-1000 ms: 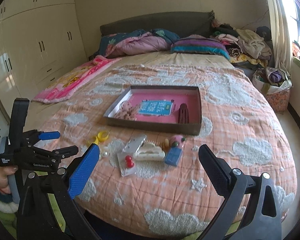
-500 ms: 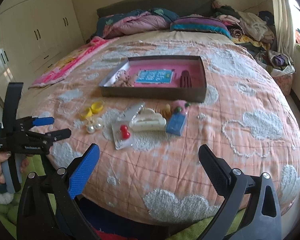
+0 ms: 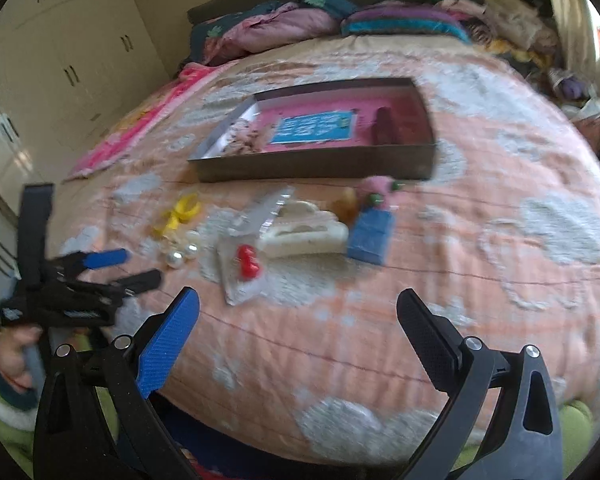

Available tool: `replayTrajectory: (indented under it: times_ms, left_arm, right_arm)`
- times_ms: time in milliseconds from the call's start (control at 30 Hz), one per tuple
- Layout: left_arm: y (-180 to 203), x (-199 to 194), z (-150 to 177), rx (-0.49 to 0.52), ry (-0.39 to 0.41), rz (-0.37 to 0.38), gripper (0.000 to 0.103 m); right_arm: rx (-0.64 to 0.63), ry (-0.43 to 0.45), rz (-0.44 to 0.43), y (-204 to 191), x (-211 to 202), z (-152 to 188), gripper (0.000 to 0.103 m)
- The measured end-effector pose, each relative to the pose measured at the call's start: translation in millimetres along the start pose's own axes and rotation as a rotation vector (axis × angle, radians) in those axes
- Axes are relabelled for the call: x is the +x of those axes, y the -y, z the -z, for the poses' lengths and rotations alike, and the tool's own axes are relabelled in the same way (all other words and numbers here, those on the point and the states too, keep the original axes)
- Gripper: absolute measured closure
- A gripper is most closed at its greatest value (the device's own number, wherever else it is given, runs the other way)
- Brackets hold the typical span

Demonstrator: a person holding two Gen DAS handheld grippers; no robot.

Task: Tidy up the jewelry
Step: 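Grasp the clear claw clip with the left tool while the right tool grasps the white cloud clip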

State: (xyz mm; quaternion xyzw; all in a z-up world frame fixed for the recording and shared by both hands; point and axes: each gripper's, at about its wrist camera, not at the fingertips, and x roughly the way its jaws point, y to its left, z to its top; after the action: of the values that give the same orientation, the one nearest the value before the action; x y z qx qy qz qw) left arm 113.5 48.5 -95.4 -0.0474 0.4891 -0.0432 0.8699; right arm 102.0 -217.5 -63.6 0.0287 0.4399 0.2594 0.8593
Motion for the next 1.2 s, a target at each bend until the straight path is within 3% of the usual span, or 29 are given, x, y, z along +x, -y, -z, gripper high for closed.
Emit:
replayTrajectory:
  times_ms: [100,367,467,700,833,1200]
  left_arm:
    - [-0.9,8.5,-2.9,-0.011,-0.009,0.008,0.023]
    - [7.0,24.1,-15.9,-0.005,-0.008,0.012,0.042]
    - [15.1,31.7,-20.0,0.029,-0.011,0.003,0.062]
    - [17.7,29.8,-20.9,0.048,-0.008,0.015,0.063]
    - [19.4,20.8,-20.0,0.06,0.01,0.03,0.063]
    - [24.5,7.7,-19.4,0.059,0.026,0.045,0.063]
  right_arm:
    - [0.008,-0.029,-0.034,-1.9,18.4,-9.9,0.006]
    - [-0.071,-0.076,0.033,-12.3,60.3,-25.2,0.013]
    - [-0.092,-0.078,0.049,-14.2,70.5,-29.5,0.014]
    - [-0.163,-0.087,0.107,-19.3,90.5,-34.1,0.016]
    - [-0.158,-0.08,0.11,-11.3,87.7,-35.6,0.029]
    - [-0.215,-0.096,0.169,-18.3,94.4,-33.9,0.027]
